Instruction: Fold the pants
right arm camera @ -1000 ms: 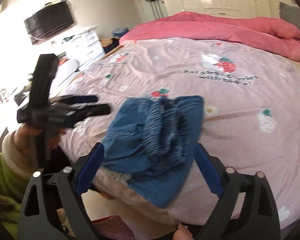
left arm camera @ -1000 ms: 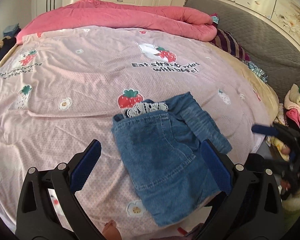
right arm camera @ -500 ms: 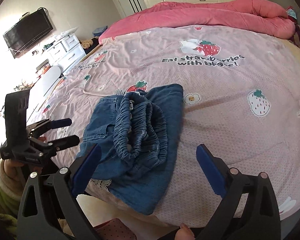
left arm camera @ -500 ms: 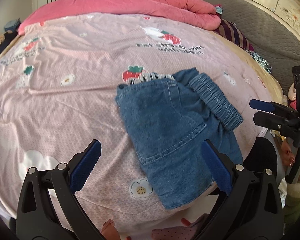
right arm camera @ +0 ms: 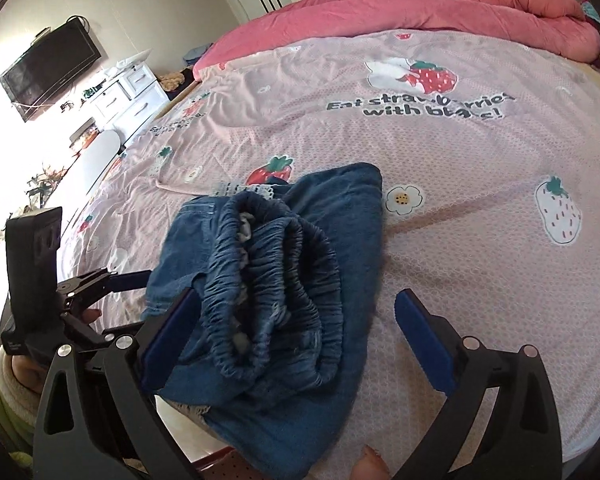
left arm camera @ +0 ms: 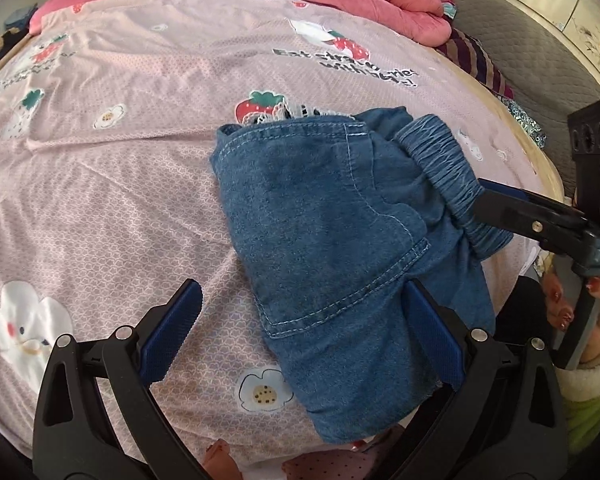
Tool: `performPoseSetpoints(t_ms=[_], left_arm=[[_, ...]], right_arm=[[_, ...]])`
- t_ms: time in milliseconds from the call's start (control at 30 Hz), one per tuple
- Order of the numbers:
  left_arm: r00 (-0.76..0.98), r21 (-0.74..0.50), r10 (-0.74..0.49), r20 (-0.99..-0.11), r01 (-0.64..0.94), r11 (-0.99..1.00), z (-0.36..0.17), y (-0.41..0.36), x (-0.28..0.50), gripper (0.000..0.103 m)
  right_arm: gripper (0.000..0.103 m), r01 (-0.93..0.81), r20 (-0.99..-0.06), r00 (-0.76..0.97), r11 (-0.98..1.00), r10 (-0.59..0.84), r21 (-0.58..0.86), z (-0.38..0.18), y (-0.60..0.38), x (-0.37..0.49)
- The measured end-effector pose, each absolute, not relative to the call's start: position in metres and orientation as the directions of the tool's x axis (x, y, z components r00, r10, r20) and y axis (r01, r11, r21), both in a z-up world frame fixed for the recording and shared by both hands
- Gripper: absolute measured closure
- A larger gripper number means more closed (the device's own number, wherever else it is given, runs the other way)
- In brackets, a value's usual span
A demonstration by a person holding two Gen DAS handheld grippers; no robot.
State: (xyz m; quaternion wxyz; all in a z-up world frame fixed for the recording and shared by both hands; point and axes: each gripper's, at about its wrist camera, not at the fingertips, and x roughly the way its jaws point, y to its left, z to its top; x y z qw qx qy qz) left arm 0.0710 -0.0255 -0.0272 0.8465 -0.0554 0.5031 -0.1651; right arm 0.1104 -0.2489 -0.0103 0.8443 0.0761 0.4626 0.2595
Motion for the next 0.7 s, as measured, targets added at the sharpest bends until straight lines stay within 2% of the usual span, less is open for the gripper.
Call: performPoseSetpoints(t_ms=[500, 633, 667, 700], left_arm=[[0.416, -0.277, -0.350, -0.839, 0.226, 0.934, -0.037, -0.027, 0.079, 0.009], [0.406, -0.291, -0.359, -0.840, 0.223, 0.931, -0.040, -0.028, 0.083, 0.009], [0.402, -0.296, -0.364, -0.840, 0.221, 0.929, -0.041, -0.028, 0.085, 0.009], [0.400, -0.300, -0.366, -0.840, 0.219, 0.929, -0.042, -0.027, 0.086, 0.009]], right_arm=[[0.005, -0.351, -0.720, 0.344, 0.793, 0.603, 0.497, -0.043, -0.250, 0.132], [0.006, -0.370, -0.716, 0.347, 0.790, 0.606, 0.489, -0.042, -0.248, 0.131], [0.010, -0.374, -0.714, 0.349, 0.789, 0.607, 0.488, -0.042, -0.247, 0.130], [0.022, -0.381, -0.705, 0.344, 0.778, 0.621, 0.500, -0.042, -0.248, 0.129]])
